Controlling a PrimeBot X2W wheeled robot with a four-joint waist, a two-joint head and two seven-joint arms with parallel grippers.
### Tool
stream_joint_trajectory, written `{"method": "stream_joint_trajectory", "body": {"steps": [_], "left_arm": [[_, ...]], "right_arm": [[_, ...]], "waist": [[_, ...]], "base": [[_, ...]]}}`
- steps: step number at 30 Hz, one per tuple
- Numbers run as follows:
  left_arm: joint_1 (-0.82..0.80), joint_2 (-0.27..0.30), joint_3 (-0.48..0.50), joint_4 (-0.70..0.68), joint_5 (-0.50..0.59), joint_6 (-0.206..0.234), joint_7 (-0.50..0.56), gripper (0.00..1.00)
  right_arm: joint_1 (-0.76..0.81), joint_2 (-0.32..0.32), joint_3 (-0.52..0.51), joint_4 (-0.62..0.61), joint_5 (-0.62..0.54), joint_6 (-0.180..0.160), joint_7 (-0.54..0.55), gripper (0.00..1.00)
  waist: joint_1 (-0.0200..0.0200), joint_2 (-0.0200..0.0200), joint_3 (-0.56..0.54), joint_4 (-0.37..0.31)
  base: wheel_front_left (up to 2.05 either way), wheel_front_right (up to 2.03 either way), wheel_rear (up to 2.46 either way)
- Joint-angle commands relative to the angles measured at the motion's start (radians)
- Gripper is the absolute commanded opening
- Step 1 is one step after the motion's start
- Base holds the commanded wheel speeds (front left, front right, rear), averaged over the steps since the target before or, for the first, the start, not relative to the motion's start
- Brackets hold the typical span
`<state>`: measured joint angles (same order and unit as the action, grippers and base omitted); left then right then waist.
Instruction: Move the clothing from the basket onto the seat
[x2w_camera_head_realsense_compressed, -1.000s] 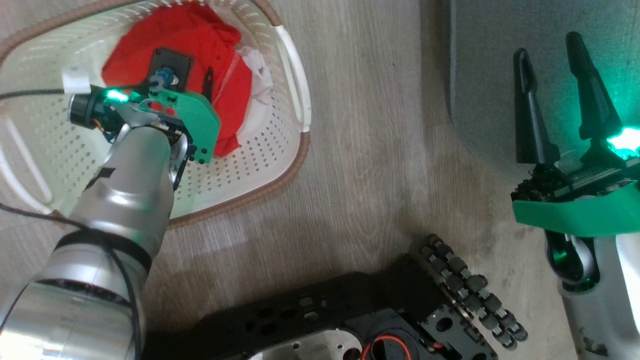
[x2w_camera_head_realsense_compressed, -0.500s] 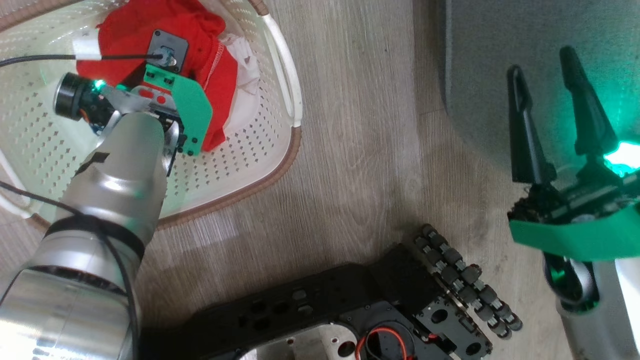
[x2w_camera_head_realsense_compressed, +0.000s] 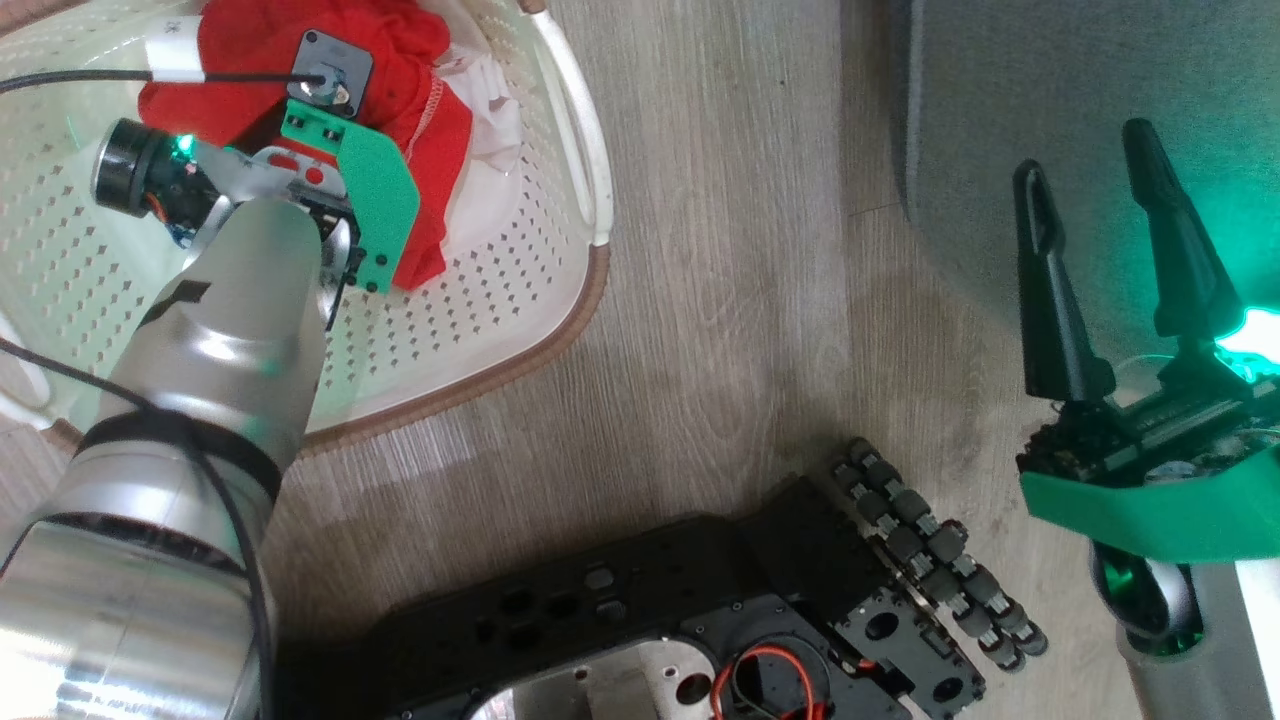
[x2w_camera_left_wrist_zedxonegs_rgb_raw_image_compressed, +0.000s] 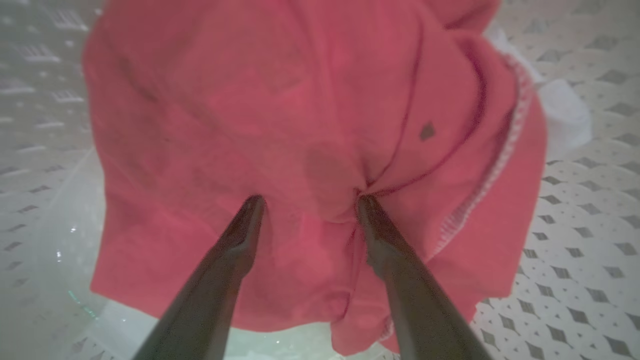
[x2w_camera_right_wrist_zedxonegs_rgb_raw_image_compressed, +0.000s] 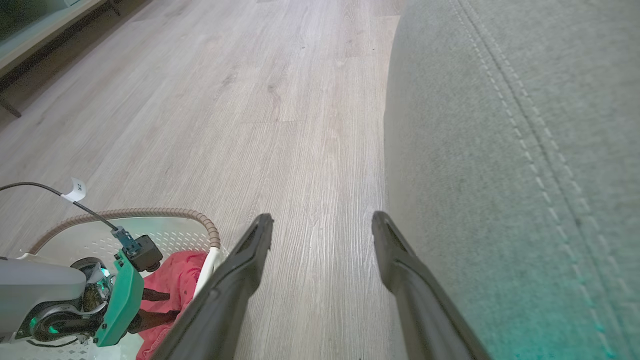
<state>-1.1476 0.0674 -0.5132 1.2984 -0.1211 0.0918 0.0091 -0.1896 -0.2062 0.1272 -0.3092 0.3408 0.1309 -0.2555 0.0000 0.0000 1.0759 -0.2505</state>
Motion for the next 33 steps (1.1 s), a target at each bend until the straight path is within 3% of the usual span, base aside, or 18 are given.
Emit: {"method": "stream_joint_trajectory", "body": {"steps": [1, 2, 17, 29, 33], "left_arm": [[0.021, 0.016, 0.013, -0.008, -0.014, -0.024, 0.004, 0.09], [0.02, 0.014, 0.013, -0.008, -0.018, -0.031, -0.004, 0.0], [0.052, 0.018, 0.023, -0.008, -0.063, -0.031, -0.047, 0.0], [0.117, 0.044, 0.079, -0.008, -0.14, -0.008, -0.183, 0.0], [0.154, 0.031, 0.084, -0.008, -0.156, -0.009, -0.236, 0.0]], "right_arm": [[0.062, -0.014, 0.019, -0.031, -0.012, 0.0, -0.006, 1.0], [0.062, -0.013, 0.021, -0.033, -0.016, 0.0, -0.006, 1.0], [-0.004, -0.004, 0.033, 0.008, -0.057, 0.0, -0.006, 1.0], [-0.121, 0.025, 0.046, 0.081, -0.05, 0.0, -0.006, 1.0], [-0.126, 0.022, 0.038, 0.112, -0.053, 0.0, -0.006, 1.0]], "waist": [[0.0, 0.0, 0.002, 0.003], [0.0, 0.0, 0.002, 0.005], [0.0, 0.0, -0.047, -0.002], [0.0, 0.0, -0.18, -0.029], [0.0, 0.0, -0.267, -0.005]], "base": [[0.0, 0.0, 0.0], [0.0, 0.0, 0.0], [0.0, 0.0, 0.0], [0.0, 0.0, 0.0], [0.0, 0.0, 0.0]]}}
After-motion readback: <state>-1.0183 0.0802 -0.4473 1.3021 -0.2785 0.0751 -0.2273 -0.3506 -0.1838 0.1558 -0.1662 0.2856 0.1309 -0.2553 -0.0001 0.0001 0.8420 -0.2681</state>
